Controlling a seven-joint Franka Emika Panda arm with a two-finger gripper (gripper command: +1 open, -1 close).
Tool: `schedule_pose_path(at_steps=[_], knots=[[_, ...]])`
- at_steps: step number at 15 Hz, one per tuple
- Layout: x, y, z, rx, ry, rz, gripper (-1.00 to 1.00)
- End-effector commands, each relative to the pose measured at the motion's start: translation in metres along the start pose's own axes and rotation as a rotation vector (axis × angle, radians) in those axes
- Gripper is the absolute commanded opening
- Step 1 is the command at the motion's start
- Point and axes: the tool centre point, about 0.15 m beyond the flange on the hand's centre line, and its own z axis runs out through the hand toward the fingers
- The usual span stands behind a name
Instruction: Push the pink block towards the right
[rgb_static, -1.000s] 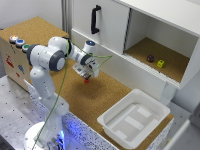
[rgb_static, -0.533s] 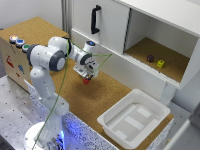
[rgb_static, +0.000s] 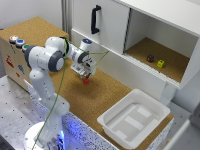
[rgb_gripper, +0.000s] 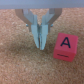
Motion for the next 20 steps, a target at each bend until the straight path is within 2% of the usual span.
schedule_pose_path(at_steps=[1,6,8,13,17,20], knots=[[-0.017,0.019,0.010,-0.104,0.129,0.140,-1.00],[0.004,0.035,0.025,-0.026,0.116,0.282,-1.00],[0.011,0.044,0.025,-0.017,0.115,0.308,-1.00],[0.015,0.070,0.013,-0.029,0.116,0.344,-1.00],[0.003,0.078,0.010,-0.014,0.078,0.357,-1.00],[-0.007,0.089,0.010,-0.034,0.061,0.363,-1.00]])
